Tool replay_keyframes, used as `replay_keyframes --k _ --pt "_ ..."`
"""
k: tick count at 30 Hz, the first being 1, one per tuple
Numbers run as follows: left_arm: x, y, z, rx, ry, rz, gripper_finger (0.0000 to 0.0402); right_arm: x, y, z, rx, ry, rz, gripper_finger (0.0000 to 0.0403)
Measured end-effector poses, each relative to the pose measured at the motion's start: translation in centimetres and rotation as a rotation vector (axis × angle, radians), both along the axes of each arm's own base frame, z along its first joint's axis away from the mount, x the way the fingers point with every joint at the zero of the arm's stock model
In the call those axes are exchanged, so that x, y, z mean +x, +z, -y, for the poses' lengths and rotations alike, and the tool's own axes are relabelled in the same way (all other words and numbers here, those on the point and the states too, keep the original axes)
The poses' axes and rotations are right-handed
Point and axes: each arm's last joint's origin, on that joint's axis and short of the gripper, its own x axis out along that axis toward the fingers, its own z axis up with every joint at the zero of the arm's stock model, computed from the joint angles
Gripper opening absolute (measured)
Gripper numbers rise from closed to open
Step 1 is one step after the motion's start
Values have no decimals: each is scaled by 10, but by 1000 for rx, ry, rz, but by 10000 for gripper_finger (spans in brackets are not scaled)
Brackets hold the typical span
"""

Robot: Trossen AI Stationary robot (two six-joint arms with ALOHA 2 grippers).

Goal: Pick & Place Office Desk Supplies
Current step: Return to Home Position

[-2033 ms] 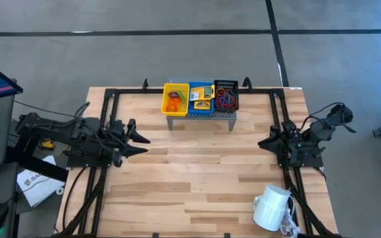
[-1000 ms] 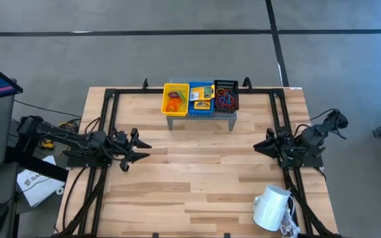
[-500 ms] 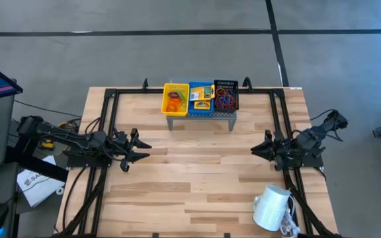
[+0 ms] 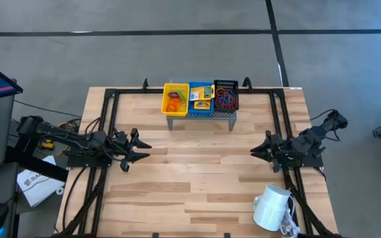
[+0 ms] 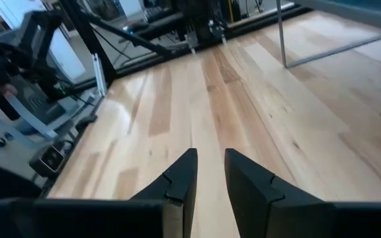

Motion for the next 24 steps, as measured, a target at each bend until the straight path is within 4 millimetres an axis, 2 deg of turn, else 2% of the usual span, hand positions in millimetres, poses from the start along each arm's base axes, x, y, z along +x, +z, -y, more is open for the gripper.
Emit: replay_keyframes --k 24 --pt "0 0 0 1 -2 0 159 0 -1 0 -6 0 -14 75"
